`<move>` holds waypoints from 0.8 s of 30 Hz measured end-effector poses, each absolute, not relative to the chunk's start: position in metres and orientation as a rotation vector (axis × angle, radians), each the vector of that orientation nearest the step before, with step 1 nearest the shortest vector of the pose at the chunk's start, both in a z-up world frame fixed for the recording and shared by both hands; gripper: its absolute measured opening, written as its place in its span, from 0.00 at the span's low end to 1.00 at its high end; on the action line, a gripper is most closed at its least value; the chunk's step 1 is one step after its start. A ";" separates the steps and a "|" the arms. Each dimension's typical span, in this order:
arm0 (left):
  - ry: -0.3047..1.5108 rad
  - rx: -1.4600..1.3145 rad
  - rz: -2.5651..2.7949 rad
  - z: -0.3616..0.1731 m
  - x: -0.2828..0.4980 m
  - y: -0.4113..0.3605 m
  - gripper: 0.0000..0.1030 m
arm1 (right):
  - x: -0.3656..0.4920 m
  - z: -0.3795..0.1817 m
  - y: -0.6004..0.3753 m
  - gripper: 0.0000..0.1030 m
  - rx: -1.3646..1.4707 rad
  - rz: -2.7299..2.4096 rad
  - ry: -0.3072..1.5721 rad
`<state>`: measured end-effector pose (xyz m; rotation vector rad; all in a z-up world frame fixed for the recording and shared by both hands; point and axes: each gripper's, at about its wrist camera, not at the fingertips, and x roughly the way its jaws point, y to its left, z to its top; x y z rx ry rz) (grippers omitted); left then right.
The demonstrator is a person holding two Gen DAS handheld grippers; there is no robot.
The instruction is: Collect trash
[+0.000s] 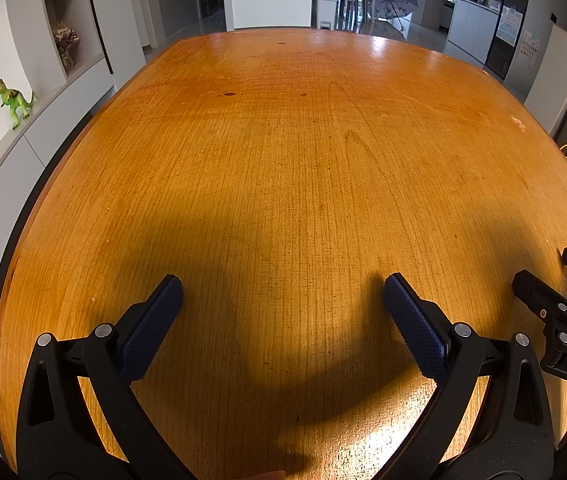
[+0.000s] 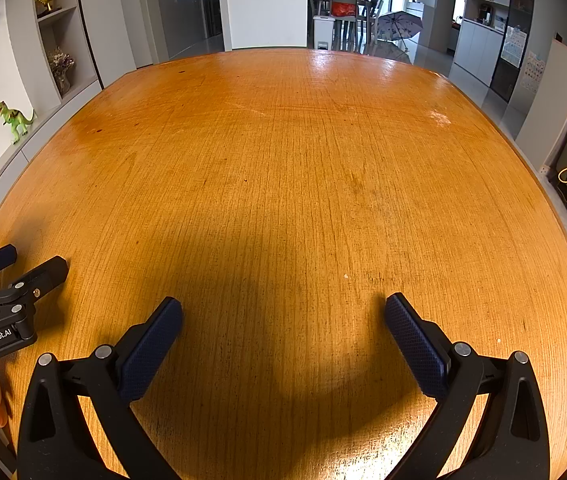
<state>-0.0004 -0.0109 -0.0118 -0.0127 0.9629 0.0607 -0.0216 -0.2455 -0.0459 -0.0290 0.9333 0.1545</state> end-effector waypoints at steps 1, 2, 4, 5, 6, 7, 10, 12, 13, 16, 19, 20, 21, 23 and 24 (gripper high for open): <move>0.963 -0.013 0.061 -0.012 0.000 -0.011 0.94 | -0.022 -0.046 -0.246 0.98 -0.029 0.155 0.933; 0.963 -0.013 0.061 -0.012 0.000 -0.011 0.94 | -0.022 -0.046 -0.246 0.98 -0.029 0.154 0.933; 0.963 -0.013 0.061 -0.012 0.000 -0.011 0.94 | -0.022 -0.046 -0.246 0.98 -0.029 0.155 0.933; 0.963 -0.013 0.061 -0.012 0.000 -0.011 0.94 | -0.022 -0.046 -0.246 0.98 -0.029 0.155 0.933; 0.963 -0.013 0.061 -0.012 0.000 -0.011 0.94 | -0.022 -0.046 -0.245 0.98 -0.029 0.154 0.933; 0.963 -0.013 0.061 -0.012 0.000 -0.011 0.94 | -0.022 -0.046 -0.246 0.98 -0.029 0.154 0.933; 0.963 -0.013 0.061 -0.012 0.000 -0.011 0.94 | -0.022 -0.046 -0.246 0.98 -0.029 0.154 0.933; 0.963 -0.013 0.060 -0.012 0.000 -0.011 0.94 | -0.022 -0.046 -0.246 0.98 -0.029 0.154 0.933; 0.963 -0.013 0.061 -0.012 0.000 -0.011 0.94 | -0.022 -0.046 -0.246 0.98 -0.029 0.154 0.933; 0.963 -0.013 0.060 -0.012 -0.001 -0.011 0.94 | -0.022 -0.046 -0.246 0.98 -0.029 0.154 0.933; 0.963 -0.012 0.059 -0.012 0.003 -0.013 0.94 | -0.022 -0.046 -0.246 0.98 -0.029 0.154 0.933; 0.963 -0.012 0.059 -0.012 0.003 -0.013 0.94 | -0.022 -0.046 -0.246 0.98 -0.029 0.154 0.933; 0.963 -0.012 0.059 -0.012 0.003 -0.013 0.94 | -0.022 -0.046 -0.246 0.98 -0.029 0.154 0.933; 0.963 -0.012 0.059 -0.012 0.003 -0.013 0.94 | -0.022 -0.046 -0.246 0.98 -0.029 0.154 0.933; 0.963 -0.011 0.059 -0.012 0.003 -0.013 0.94 | -0.022 -0.046 -0.246 0.98 -0.029 0.154 0.933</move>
